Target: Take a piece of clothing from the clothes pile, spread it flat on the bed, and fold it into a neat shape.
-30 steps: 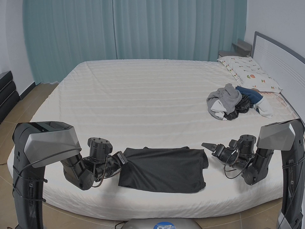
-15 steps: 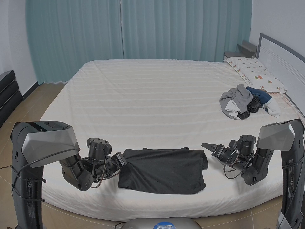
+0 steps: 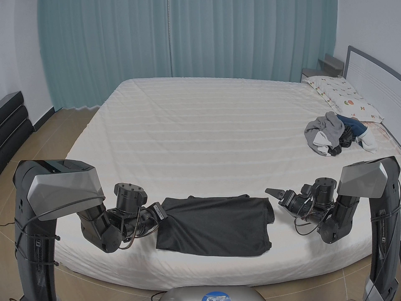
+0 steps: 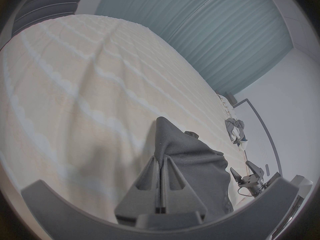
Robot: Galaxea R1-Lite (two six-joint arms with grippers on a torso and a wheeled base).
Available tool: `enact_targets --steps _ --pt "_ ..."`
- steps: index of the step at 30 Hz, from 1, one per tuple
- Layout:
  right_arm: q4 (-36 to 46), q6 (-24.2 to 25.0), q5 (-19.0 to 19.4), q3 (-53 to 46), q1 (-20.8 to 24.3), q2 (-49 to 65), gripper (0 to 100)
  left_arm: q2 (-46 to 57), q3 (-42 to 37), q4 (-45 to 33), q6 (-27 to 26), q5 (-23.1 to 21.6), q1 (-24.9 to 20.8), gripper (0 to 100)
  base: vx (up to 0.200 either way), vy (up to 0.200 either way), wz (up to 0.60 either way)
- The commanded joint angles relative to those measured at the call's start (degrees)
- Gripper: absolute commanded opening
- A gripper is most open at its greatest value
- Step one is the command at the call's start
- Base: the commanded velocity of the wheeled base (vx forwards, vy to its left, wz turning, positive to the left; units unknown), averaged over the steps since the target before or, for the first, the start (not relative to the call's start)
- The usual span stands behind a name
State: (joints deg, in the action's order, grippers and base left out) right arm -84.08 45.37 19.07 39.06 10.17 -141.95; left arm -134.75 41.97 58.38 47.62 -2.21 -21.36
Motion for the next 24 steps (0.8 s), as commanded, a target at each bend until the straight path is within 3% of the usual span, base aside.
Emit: enact_targets --steps 1,9,10,19,23,24 --pt "0.0 0.0 0.0 0.0 0.1 -0.1 100 0.0 -0.6 -0.1 0.0 0.0 -0.3 0 0.0 0.0 0.0" --pt "0.0 0.0 0.0 -0.1 0.2 0.0 100 0.2 -1.7 -0.4 0.0 -0.2 -1.2 0 0.0 0.0 0.0" --pt "0.0 0.0 -0.1 -0.1 0.2 0.0 100 0.2 -2.0 -0.4 0.0 -0.1 -1.3 100 0.0 0.0 0.0" --pt "0.0 -0.1 -1.1 1.9 0.5 0.7 100 3.5 -2.4 -0.4 0.1 -0.3 0.1 100 0.0 0.0 0.0" --pt "0.0 -0.5 -3.4 2.7 0.7 0.6 100 5.4 -2.9 0.4 -0.8 0.2 1.5 100 0.0 0.0 0.0" --pt "0.0 -1.3 -5.8 2.2 1.1 0.9 100 6.8 -3.2 0.6 -3.1 2.5 2.3 100 0.0 0.0 0.0"
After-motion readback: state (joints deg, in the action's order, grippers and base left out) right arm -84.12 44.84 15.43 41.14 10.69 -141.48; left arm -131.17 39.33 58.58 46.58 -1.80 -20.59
